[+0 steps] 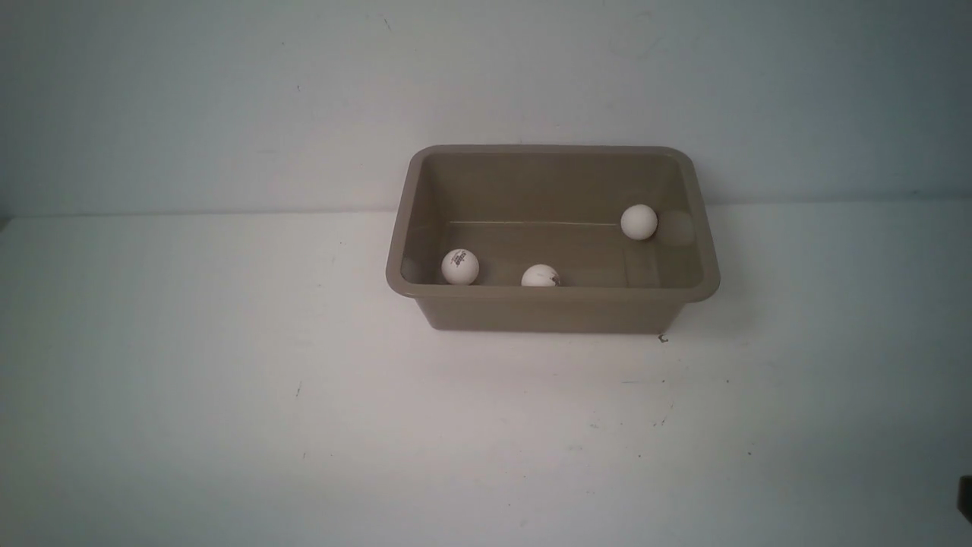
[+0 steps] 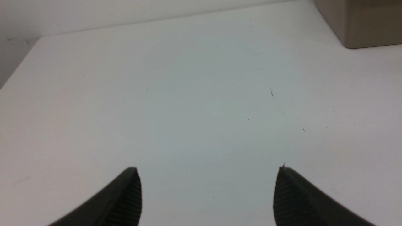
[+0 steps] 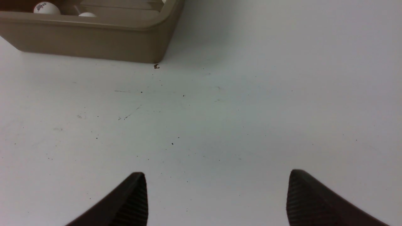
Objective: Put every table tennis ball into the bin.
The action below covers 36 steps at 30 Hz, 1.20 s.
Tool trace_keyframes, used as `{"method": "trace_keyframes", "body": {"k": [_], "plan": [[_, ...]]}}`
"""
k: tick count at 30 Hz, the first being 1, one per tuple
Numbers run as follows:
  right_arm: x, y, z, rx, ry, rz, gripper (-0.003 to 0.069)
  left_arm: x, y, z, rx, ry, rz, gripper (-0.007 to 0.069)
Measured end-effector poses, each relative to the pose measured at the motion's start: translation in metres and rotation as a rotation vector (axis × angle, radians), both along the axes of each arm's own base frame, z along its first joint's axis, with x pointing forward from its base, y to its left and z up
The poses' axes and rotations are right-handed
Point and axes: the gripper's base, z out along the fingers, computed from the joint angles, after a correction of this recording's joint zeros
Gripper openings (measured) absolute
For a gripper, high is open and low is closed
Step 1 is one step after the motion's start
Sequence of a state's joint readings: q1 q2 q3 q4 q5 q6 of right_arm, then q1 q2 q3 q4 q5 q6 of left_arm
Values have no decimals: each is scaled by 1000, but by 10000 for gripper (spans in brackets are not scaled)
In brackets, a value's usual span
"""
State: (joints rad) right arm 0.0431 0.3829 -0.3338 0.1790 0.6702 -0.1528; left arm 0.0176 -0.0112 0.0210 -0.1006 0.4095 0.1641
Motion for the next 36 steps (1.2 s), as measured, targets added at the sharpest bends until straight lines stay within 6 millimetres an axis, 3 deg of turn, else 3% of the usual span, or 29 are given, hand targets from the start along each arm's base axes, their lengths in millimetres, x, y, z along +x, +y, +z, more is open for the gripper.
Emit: {"method": "trace_keyframes", "body": {"k": [20, 27, 30, 36], "plan": [[-5, 5, 2, -40, -31, 95, 534, 0, 0, 0, -1, -1, 0, 510], [-24, 6, 12, -23, -276, 160, 534, 0, 0, 0, -1, -1, 0, 510], [-24, 4, 0, 2, -398, 139, 534, 0, 0, 0, -1, -1, 0, 510], [-22, 3, -38, 11, -435, 110, 534, 0, 0, 0, -2, -2, 0, 510]]}}
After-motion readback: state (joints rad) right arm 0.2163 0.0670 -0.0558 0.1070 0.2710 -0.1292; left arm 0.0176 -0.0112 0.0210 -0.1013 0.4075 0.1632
